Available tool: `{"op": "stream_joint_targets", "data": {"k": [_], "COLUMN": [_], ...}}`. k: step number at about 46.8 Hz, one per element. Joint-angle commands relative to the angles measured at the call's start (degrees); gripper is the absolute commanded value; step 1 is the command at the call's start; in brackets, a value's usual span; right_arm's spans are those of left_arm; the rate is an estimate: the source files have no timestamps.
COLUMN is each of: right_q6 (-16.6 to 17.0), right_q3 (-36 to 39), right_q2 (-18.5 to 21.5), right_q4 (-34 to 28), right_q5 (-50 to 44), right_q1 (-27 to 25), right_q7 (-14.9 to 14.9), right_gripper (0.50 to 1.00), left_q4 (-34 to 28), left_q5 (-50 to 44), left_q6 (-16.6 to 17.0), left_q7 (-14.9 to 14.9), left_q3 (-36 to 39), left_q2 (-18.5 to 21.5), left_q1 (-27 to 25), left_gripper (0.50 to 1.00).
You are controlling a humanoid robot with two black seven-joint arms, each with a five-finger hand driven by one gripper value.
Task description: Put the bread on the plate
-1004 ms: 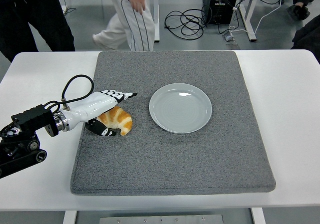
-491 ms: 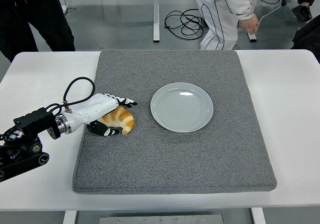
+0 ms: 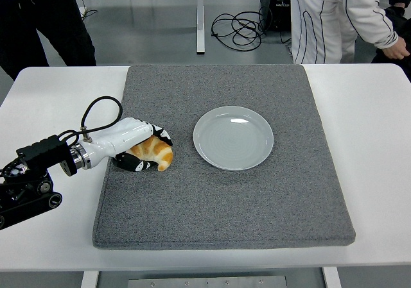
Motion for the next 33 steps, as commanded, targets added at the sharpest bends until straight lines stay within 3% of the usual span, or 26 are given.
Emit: {"op": "stream_joint_targets", "data": {"k": [1,12,21,33], "right_q6": [0.03,0.03,0.03,-0.06], "right_q3": [0.0,0.0,0.0,0.0], "right_q2": [0.0,0.0,0.0,0.0], "right_q4": [0.0,0.0,0.0,0.0], "right_q5": [0.0,0.0,0.0,0.0], "right_q1": [0.0,0.0,0.0,0.0], "right_q7": [-0.01,-0.01,-0.01,-0.01], "right_gripper": [1.0,1.0,1.0,1.0], "left_q4": [-0.43,-1.49,-1.93,-1.84], "left_q5": [0.07,-2.57,-5.99,-7.32], "left_q6": [-0.21,-1.35,-6.36,-10.23], "left_q7": [-0.08,-1.92,-3.07,-3.07], "left_q3": [-0.2,-0.38,-0.47,-0.56], "left_q2": [1.14,4.66,7.3,7.56], "left_q1": [-1.63,-11.29,-22.02,-26.34], "left_gripper": [0.5,0.5,0.5,0.5]}}
